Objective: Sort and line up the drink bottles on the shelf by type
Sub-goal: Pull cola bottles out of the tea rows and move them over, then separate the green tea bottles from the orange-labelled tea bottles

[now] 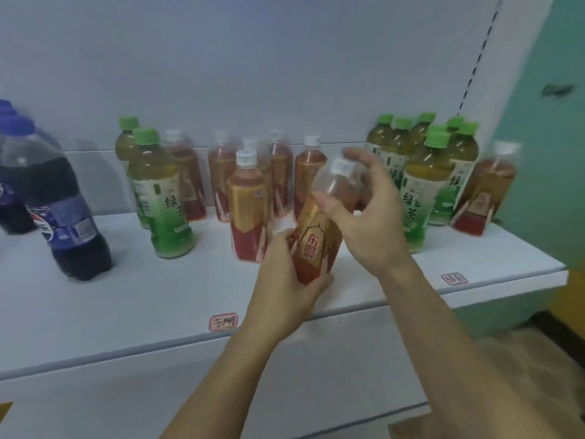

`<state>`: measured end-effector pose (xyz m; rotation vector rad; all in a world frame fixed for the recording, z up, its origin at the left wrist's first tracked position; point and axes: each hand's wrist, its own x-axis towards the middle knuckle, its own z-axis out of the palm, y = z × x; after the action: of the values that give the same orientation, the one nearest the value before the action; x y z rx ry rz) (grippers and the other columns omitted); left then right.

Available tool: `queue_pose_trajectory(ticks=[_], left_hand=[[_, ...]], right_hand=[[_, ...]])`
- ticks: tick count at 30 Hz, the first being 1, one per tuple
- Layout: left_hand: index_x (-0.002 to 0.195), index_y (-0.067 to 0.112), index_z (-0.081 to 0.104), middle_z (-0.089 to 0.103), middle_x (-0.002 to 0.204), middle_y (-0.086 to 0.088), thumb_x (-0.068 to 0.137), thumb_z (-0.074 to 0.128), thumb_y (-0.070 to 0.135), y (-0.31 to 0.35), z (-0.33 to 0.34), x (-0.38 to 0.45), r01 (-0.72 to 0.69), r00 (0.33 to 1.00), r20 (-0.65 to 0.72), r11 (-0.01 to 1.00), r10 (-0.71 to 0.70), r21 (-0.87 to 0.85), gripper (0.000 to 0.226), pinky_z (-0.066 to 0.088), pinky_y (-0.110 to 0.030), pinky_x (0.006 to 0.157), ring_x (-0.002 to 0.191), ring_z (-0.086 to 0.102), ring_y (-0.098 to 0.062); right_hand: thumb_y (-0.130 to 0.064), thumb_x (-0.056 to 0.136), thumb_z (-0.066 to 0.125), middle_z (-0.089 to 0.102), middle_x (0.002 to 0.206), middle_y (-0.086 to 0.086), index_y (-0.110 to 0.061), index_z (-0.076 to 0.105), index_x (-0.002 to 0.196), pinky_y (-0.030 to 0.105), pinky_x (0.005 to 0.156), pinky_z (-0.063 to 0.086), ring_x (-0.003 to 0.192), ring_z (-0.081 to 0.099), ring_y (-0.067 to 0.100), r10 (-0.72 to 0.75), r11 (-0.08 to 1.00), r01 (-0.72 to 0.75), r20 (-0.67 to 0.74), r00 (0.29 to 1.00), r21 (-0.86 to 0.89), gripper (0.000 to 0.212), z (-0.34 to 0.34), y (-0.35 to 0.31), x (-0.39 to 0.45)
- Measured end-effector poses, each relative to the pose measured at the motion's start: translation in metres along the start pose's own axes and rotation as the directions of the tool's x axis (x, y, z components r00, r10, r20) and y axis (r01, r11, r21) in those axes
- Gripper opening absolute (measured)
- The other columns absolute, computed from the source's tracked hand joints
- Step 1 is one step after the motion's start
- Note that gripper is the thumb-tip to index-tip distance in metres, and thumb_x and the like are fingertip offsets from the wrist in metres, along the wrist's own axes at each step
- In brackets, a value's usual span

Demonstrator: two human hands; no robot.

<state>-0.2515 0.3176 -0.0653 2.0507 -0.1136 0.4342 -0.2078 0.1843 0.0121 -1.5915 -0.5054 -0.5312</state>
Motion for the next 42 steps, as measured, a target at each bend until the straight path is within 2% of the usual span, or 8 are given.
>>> queue_pose_trajectory(ticks=[5, 13, 18, 22, 26, 28, 34, 42], left_hand=[[0.128, 0.025, 0.040, 0.062, 0.122, 0.002, 0.078, 0.082, 0.034, -0.001, 0.047, 0.044, 0.123, 0.973, -0.213, 0.979, -0.087, 0.160, 0.066, 0.057, -0.041, 0.090, 0.108, 0.062, -0.018], [0.132, 0.016, 0.040, 0.066, 0.117, -0.006, 0.082, 0.076, 0.039, -0.012, 0.063, 0.068, 0.250, 0.911, -0.396, 0.922, -0.120, 0.295, 0.066, 0.059, -0.046, 0.084, 0.101, 0.066, -0.025], [0.147, 0.024, 0.040, 0.065, 0.129, 0.001, 0.091, 0.068, 0.032, -0.010, 0.051, 0.053, 0.250, 0.946, -0.283, 0.914, -0.160, 0.321, 0.063, 0.051, -0.035, 0.100, 0.116, 0.063, -0.021], [0.141, 0.023, 0.051, 0.061, 0.136, 0.003, 0.091, 0.068, 0.030, -0.001, 0.011, 0.022, 0.227, 0.974, -0.110, 0.812, -0.200, 0.537, 0.053, 0.046, -0.030, 0.104, 0.121, 0.058, -0.017], [0.143, 0.037, 0.047, 0.051, 0.142, 0.020, 0.093, 0.065, 0.043, 0.005, -0.049, -0.018, 0.061, 0.966, 0.159, 0.778, -0.203, 0.625, 0.054, 0.039, -0.019, 0.107, 0.124, 0.048, 0.000], [0.142, 0.038, 0.048, 0.052, 0.138, 0.022, 0.095, 0.063, 0.043, 0.001, -0.083, -0.036, 0.050, 0.959, 0.176, 0.745, -0.222, 0.666, 0.049, 0.036, -0.013, 0.104, 0.121, 0.048, 0.004], [0.140, 0.035, 0.051, 0.054, 0.140, 0.015, 0.100, 0.055, 0.038, -0.045, -0.192, -0.078, 0.320, 0.936, -0.141, 0.613, -0.322, 0.722, 0.040, 0.042, -0.025, 0.108, 0.122, 0.051, -0.006], [0.143, 0.026, 0.051, 0.048, 0.150, 0.002, 0.098, 0.059, 0.038, -0.102, -0.313, -0.097, 0.593, 0.805, -0.444, 0.527, -0.393, 0.609, 0.047, 0.043, -0.037, 0.112, 0.131, 0.051, -0.019]], right_hand=[[-0.013, 0.081, 0.078, 0.064, 0.110, -0.013, -0.025, 0.052, 0.130, 0.044, 0.084, 0.060, 0.098, 0.069, 0.012, -0.033, 0.992, 0.063, 0.269, 0.963, -0.106, 0.056, -0.014, 0.043, 0.055], [-0.028, 0.071, 0.081, 0.062, 0.126, -0.005, -0.043, 0.054, 0.131, 0.042, 0.100, 0.052, 0.120, 0.060, 0.015, -0.127, 0.977, 0.175, 0.327, 0.936, -0.122, 0.067, 0.006, 0.075, 0.083], [-0.006, 0.071, 0.084, 0.052, 0.140, -0.004, -0.040, 0.037, 0.144, 0.041, 0.106, 0.049, 0.130, 0.052, 0.011, -0.123, 0.988, 0.144, 0.290, 0.949, -0.051, 0.093, -0.003, 0.071, 0.054], [-0.017, 0.083, 0.080, 0.057, 0.121, -0.010, -0.038, 0.041, 0.130, 0.027, 0.090, 0.056, 0.113, 0.057, 0.002, -0.010, 0.999, 0.016, 0.189, 0.982, -0.031, 0.064, -0.015, 0.059, 0.006], [-0.019, 0.089, 0.074, 0.062, 0.096, -0.014, -0.036, 0.052, 0.114, 0.021, 0.075, 0.055, 0.091, 0.062, 0.005, -0.005, 0.998, 0.028, 0.343, 0.939, -0.062, 0.037, 0.004, 0.046, -0.022], [-0.021, 0.090, 0.072, 0.061, 0.098, -0.016, -0.040, 0.052, 0.116, 0.023, 0.073, 0.053, 0.093, 0.062, 0.005, 0.012, 0.998, 0.019, 0.498, 0.867, -0.057, 0.038, 0.027, 0.039, -0.030], [-0.035, 0.095, 0.064, 0.054, 0.121, -0.015, -0.046, 0.047, 0.126, 0.029, 0.090, 0.054, 0.106, 0.056, -0.001, 0.048, 0.994, 0.044, 0.771, 0.635, -0.098, 0.037, 0.132, 0.010, -0.056], [-0.032, 0.096, 0.064, 0.050, 0.134, -0.007, -0.038, 0.046, 0.132, 0.027, 0.098, 0.046, 0.120, 0.052, 0.009, 0.016, 0.997, 0.047, 0.793, 0.609, -0.056, 0.041, 0.287, -0.039, -0.081]])
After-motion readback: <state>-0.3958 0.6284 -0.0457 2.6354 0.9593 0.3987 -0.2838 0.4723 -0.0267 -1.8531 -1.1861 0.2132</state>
